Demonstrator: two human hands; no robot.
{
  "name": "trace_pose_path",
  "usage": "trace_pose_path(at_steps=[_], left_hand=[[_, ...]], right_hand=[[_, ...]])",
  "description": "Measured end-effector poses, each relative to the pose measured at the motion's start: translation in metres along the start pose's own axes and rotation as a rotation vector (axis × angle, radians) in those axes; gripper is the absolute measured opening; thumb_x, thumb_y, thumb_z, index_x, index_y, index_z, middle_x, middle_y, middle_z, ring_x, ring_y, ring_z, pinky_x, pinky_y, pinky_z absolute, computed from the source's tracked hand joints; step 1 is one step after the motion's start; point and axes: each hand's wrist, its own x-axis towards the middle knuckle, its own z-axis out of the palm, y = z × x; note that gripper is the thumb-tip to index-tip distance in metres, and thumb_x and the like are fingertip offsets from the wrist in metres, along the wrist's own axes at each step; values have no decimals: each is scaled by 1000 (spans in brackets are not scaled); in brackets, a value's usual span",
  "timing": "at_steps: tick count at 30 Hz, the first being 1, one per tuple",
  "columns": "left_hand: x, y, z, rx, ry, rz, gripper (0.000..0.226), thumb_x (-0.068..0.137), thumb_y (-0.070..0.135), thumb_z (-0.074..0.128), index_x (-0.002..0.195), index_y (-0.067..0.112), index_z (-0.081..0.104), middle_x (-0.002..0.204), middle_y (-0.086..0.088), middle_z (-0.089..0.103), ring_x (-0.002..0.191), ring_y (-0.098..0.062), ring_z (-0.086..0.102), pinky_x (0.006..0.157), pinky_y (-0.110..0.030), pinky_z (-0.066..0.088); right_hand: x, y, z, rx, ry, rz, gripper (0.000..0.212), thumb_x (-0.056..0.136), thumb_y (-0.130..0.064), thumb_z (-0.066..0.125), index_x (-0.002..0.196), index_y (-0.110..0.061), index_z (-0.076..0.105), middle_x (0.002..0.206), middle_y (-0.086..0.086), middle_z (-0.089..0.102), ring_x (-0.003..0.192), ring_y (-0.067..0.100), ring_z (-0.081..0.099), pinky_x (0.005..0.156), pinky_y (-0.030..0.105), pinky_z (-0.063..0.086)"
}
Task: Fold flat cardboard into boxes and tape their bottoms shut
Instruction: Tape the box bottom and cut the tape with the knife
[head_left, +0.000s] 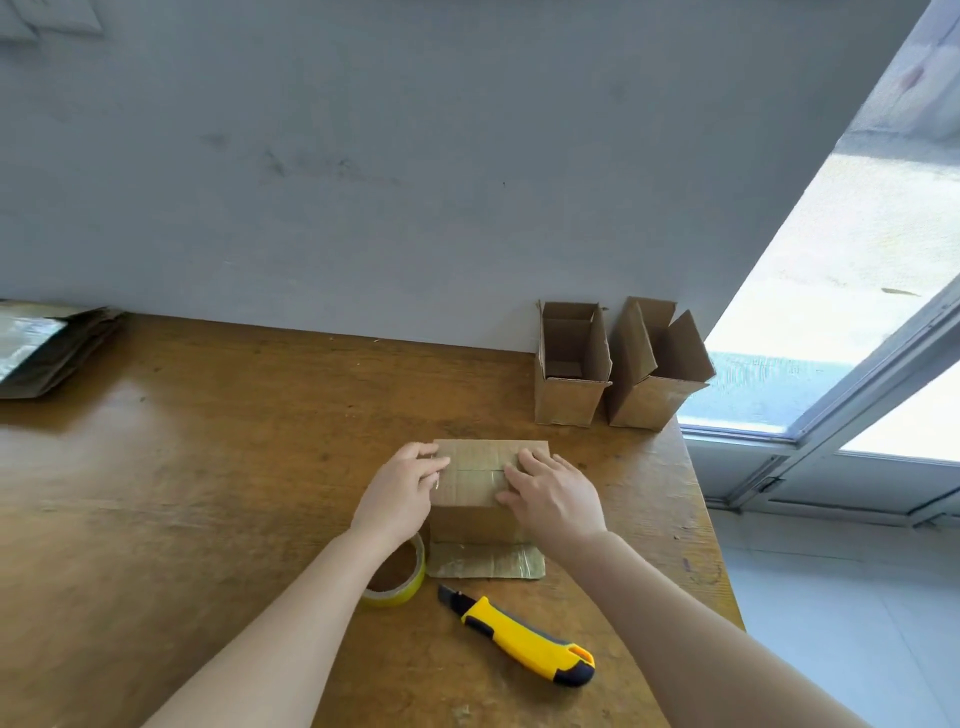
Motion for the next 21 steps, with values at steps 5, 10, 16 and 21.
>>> trace_pose_path(at_steps=[5, 10, 16, 21], left_hand=[[-26, -28, -7, 119, 111, -317, 30, 92, 11, 48, 116, 23, 61, 122, 1, 53, 97, -15, 56, 78, -28, 53], [-54, -54, 6, 243, -37, -284, 48, 87, 22, 59, 134, 24, 50, 135, 0, 44, 127, -19, 40, 100, -34, 45], [-59, -66, 5, 195, -43, -459, 43, 96, 11, 51, 139, 19, 49, 138, -2, 53, 119, -21, 54, 90, -31, 49], [-53, -48, -13, -341, 44, -261, 29, 85, 3, 62, 78, 31, 68, 82, 9, 70, 80, -13, 64, 66, -29, 47]], right_hand=[[1, -2, 2, -12, 40, -3, 39, 102, -37, 34, 129, -20, 57, 132, 1, 52, 125, 18, 44, 107, 33, 38], [-1, -5, 1, 35, 106, 35, 37, 102, -39, 36, 123, -21, 60, 124, -2, 56, 116, 16, 50, 95, 29, 45], [-3, -8, -1, 3, 76, 13, 34, 103, -33, 37, 122, -21, 63, 121, -2, 57, 116, 17, 48, 90, 30, 50], [-4, -10, -3, 65, 131, 50, 30, 102, -32, 42, 113, -21, 68, 113, -4, 61, 109, 16, 51, 82, 27, 50]])
